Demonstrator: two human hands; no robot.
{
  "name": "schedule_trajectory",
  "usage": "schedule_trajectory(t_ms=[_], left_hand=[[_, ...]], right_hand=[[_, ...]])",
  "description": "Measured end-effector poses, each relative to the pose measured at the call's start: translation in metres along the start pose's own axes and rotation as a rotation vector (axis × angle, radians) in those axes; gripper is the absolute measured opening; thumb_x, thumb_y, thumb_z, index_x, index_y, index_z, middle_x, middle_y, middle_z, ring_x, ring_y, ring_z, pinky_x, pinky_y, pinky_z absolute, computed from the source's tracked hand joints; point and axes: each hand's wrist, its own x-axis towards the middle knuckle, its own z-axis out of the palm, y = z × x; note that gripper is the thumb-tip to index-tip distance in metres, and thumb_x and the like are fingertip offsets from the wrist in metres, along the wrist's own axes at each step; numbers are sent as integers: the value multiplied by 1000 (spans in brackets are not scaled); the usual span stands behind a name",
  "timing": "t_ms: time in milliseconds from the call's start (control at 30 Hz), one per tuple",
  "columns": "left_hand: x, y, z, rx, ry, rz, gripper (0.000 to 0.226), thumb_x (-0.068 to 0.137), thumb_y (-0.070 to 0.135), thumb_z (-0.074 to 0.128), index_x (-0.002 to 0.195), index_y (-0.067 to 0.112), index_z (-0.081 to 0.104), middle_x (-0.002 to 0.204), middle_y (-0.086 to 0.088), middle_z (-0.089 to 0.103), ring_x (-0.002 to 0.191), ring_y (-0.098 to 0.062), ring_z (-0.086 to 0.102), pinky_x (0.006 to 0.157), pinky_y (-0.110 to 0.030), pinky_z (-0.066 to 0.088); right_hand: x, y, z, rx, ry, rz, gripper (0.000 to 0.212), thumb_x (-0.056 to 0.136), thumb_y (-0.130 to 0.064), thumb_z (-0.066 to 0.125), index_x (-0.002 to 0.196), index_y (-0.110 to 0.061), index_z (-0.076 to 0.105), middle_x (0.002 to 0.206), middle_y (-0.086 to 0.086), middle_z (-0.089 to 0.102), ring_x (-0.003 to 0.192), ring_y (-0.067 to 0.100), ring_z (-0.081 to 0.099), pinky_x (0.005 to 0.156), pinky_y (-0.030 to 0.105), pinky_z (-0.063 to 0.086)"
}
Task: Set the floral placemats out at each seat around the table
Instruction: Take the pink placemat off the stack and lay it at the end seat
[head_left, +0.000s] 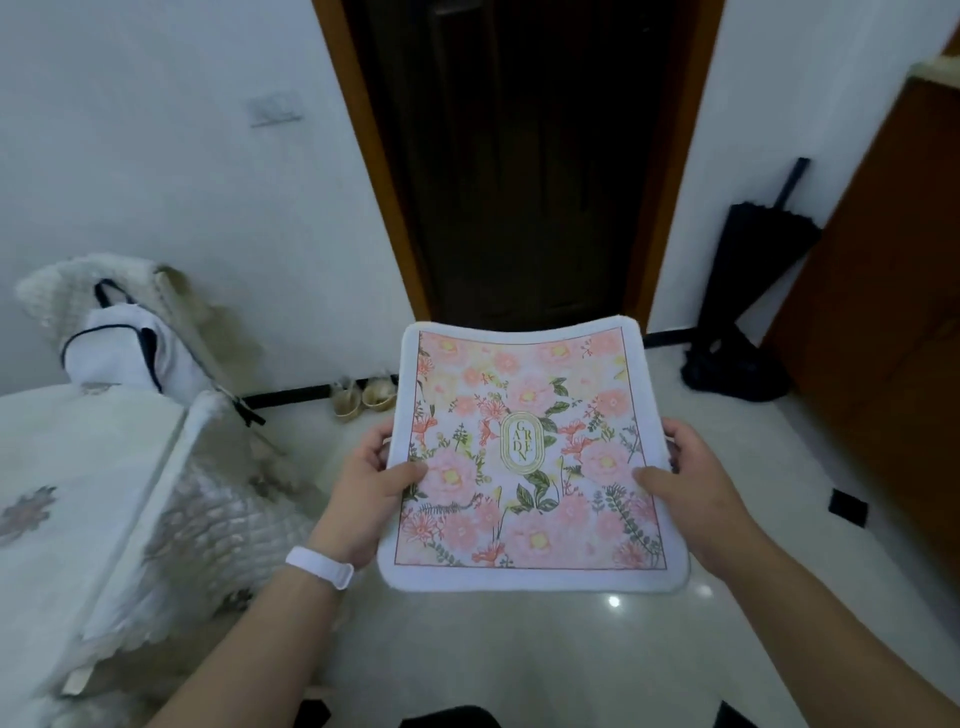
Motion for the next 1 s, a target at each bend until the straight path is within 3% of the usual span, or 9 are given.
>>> schedule_trajectory(t_ms=[200,300,500,733,867,1000], left_hand=[[57,-7,-31,-46,116,-40,35,88,-12,56,112,14,58,99,-13,74,83,-35,72,65,-45,60],[103,-9,-48,-66,135,-43,35,87,-13,57,109,14,58,98,-12,74,82,-33,72,66,-45,60],[207,2,-96,-170,144,-77,35,87,-13,56,112,12,56,94,-9,75,83,-32,72,66,-45,59],[299,46,-165,-190,187,-56,35,87,-12,57,112,13,57,94,-6,75,84,-31,73,65,-43,59],[330,66,-201,-231,240,-6,40,85,-15,56,115,11,58,105,-12,72,90,-35,71,75,-49,57],[347,73,-245,-278,354,16,39,84,-16,57,116,8,57,104,-14,72,89,-35,71,75,-50,57]], right_hand=[[79,-7,52,-77,-98,37,43,88,5,57,103,-35,53,100,-5,67,90,20,68,76,44,58],[125,-12,82,-119,-97,40,42,88,5,57,111,-29,52,99,-7,66,89,16,67,69,34,55],[219,-41,156,-181,-102,60,40,90,4,56,110,-30,52,99,-6,66,85,13,66,62,29,52],[307,-97,247,-272,-132,-18,41,91,1,56,115,-31,50,100,-11,64,88,12,65,63,31,52],[345,-120,294,-280,-180,-36,40,90,1,56,117,-29,51,102,-9,64,88,13,65,61,31,51],[384,-138,343,-274,-275,-52,39,91,4,56,113,-27,53,103,-5,67,91,16,66,66,34,54]])
